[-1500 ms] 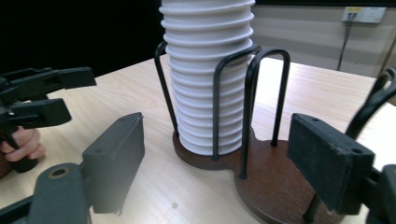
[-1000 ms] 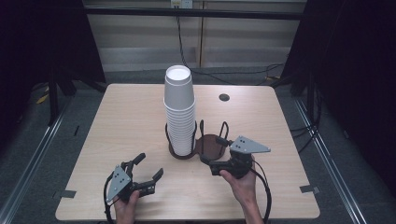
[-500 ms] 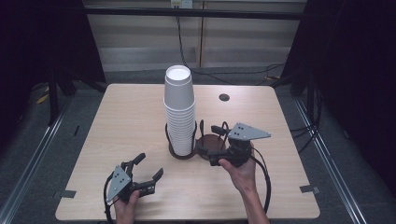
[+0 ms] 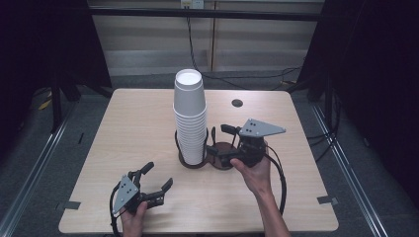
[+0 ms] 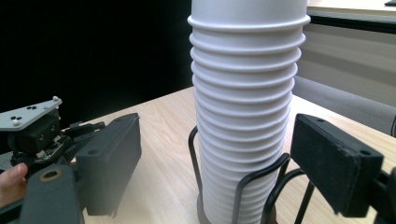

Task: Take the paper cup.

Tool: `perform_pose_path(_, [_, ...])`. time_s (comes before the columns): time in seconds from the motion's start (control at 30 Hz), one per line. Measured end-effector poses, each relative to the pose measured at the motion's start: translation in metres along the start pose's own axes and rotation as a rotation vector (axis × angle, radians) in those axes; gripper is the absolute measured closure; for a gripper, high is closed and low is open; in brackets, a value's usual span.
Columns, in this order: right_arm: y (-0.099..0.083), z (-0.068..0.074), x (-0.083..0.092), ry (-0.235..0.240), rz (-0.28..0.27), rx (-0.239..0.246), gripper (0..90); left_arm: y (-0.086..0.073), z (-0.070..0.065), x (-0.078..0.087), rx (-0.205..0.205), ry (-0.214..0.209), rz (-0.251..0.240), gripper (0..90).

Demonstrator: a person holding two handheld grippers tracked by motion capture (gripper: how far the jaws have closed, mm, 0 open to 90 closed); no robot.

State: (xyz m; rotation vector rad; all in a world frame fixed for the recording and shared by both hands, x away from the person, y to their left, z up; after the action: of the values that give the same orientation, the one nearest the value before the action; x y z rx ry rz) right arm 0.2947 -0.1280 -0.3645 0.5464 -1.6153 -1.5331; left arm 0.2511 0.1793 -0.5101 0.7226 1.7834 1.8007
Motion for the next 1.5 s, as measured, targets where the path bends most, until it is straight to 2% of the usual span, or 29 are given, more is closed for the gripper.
perform_pose_path(0.17, [0.006, -0.001, -0.002, 0.010, 0.003, 0.004, 15.9, 0.000, 0.000, 0.000, 0.000, -0.001, 0.000, 15.9])
perform_pose_path(0.47, [0.024, -0.003, 0.000, -0.001, -0.007, 0.026, 16.0, 0.000, 0.000, 0.000, 0.000, -0.001, -0.001, 15.9])
perform_pose_path(0.67, [0.032, -0.005, -0.001, -0.005, 0.005, 0.031, 15.1, 0.000, 0.000, 0.000, 0.001, -0.001, -0.001, 15.9])
perform_pose_path(0.83, [0.039, -0.007, -0.001, 0.011, 0.008, 0.032, 17.5, 0.000, 0.000, 0.000, 0.001, -0.001, -0.001, 15.9])
perform_pose_path(1.13, [0.054, -0.009, -0.002, 0.011, 0.012, 0.043, 15.2, 0.000, 0.000, 0.000, 0.000, -0.001, 0.001, 15.9])
perform_pose_path(1.5, [0.084, -0.015, -0.011, 0.013, 0.077, 0.080, 13.6, 0.000, 0.000, 0.000, 0.001, -0.005, 0.000, 15.9])
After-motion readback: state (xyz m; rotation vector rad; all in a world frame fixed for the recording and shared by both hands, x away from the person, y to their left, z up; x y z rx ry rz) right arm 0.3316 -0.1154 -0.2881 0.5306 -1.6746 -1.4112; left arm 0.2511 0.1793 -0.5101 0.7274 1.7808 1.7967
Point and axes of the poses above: each handheld gripper's, and its own axes: x roughly backward along the jaws, y roughly out of its top, z roughly to its left, the point moved 2 cm from there along -x, roughly forward along the jaws, and after that the axes turned 1 degree about y, right-handed, at the moved point
